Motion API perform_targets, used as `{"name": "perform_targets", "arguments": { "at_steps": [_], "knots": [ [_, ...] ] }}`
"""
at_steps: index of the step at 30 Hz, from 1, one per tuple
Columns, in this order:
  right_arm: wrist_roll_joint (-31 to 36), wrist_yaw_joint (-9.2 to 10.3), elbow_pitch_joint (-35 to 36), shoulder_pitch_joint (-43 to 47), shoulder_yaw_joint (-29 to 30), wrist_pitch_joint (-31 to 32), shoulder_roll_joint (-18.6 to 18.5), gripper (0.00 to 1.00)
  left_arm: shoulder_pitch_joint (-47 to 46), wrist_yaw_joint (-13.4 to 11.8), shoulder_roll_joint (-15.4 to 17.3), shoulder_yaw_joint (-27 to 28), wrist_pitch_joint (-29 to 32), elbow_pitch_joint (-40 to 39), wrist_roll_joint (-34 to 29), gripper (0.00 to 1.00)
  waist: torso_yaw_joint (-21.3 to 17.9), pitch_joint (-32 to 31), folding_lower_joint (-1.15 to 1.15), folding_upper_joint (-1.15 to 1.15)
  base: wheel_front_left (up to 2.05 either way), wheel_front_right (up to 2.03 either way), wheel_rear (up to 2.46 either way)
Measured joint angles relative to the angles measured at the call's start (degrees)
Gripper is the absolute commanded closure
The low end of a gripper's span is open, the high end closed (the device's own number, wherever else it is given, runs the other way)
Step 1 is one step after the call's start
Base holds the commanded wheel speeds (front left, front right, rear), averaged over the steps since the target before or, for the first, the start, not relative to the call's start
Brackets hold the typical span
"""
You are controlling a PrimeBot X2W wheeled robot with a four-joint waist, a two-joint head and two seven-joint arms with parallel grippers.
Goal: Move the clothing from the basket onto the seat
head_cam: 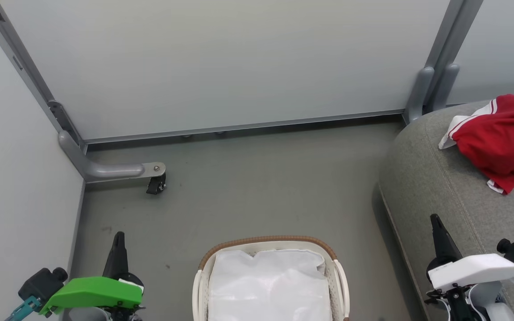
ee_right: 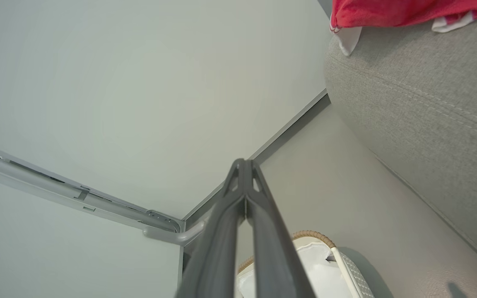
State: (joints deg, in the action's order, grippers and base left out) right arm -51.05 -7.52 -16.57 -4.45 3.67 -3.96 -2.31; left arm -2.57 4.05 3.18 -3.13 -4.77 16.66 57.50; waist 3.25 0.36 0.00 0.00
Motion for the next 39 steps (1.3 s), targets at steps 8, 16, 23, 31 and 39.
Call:
{"name": "perform_targets", "arguments": {
  "at_steps": [8, 16, 23, 31, 39],
  "knots": [
    [-5.6, 0.0, 0.3, -0.1, 0.5, 1.4, -0.1, 1.0, -0.2, 0.5, 0.0, 1.2, 1.3, -0.3, 4.8, 1.0, -0.3, 0.0, 0.0, 0.0, 0.0, 0.0, 0.0],
    [-10.5, 0.0, 0.6, -0.3, 0.8, 2.7, -0.1, 1.0, -0.7, 0.9, 0.0, 2.3, 2.7, -0.7, 9.1, 1.0, -0.6, 0.0, 0.0, 0.0, 0.0, 0.0, 0.0],
    [-14.7, 0.0, 0.9, -0.7, 1.1, 3.8, -0.1, 1.0, -0.9, 1.1, 0.0, 3.1, 3.7, -1.0, 12.7, 1.0, -0.9, -0.1, 0.0, 0.0, 0.0, 0.0, 0.0],
    [-19.3, 0.01, 1.2, -0.8, 1.3, 5.0, -0.2, 1.0, -1.4, 1.5, 0.0, 4.2, 4.9, -1.3, 16.7, 1.0, -1.3, -0.1, 0.0, 0.0, 0.0, 0.0, 0.0],
    [-23.6, 0.01, 1.4, -0.9, 1.6, 6.0, -0.3, 1.0, -1.6, 2.0, 0.1, 5.0, 6.1, -1.5, 20.3, 1.0, -1.6, -0.1, 0.0, 0.0, 0.0, 0.0, 0.0]
  ]
}}
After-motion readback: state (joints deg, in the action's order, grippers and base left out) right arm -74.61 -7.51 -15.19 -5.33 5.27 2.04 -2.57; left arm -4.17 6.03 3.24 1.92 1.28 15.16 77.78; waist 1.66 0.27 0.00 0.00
